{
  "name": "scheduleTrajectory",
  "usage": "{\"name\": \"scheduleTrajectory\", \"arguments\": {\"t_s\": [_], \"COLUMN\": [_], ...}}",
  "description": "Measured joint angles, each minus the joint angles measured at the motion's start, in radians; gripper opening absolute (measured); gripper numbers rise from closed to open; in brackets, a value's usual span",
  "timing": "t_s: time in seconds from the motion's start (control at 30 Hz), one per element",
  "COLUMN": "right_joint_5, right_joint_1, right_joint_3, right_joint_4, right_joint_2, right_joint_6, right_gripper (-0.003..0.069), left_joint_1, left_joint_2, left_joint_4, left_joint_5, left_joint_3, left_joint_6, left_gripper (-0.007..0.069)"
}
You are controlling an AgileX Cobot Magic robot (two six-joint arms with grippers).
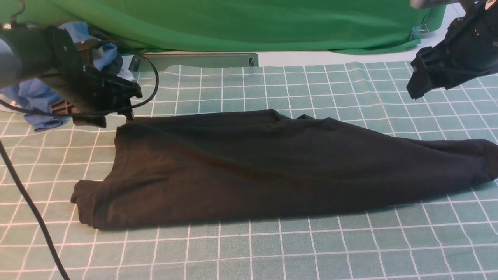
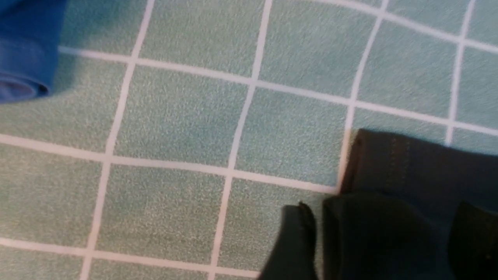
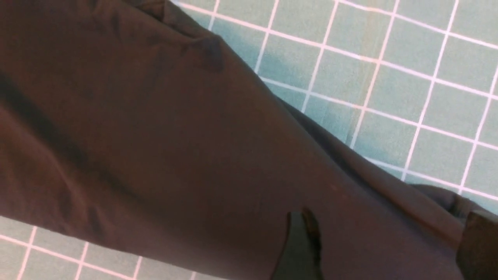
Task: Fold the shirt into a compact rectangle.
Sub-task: 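Pull the folded dark garment lengthwise by its ends to straighten it flat on the table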
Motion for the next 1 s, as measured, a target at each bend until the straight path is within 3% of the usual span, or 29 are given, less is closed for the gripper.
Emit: {"name": "scheduleTrajectory", "arguments": {"t_s": [0.1,0.2,0.3,0.4,0.5,1.0], "right_joint_5": [0.000,0.001,0.001,0.001,0.000,-0.007], "right_joint_1": [0.000,0.000,0.000,0.000,0.000,0.001], "right_joint_3": [0.000,0.000,0.000,0.000,0.000,0.000], "right_joint_4": [0.001,0.002,0.002,0.003,0.003,0.003], "right_joint_2": [0.000,0.000,0.000,0.000,0.000,0.000], "right_joint_6": [0.000,0.000,0.000,0.000,0.000,0.026], "right_gripper": [0.0525,0.0525,0.0525,0.0525,0.0525,0.0525], "left_joint_1": [0.000,0.000,0.000,0.000,0.000,-0.001], "left_joint_2": [0.043,0.047,0.048,0.045,0.023,-0.039], "left_joint_4": [-0.039,-0.063,-0.063,-0.062,-0.061,-0.026], "left_joint_5": [0.006,0.012,0.015,0.020,0.022,-0.111], "left_joint_3": [0.000,-0.001,-0.001,-0.001,-0.001,-0.001], "left_joint_6": [0.000,0.000,0.010,0.041,0.066,0.147], "left_gripper": [0.0553,0.0523,0.0370,0.0134,0.0031,0.0018]}}
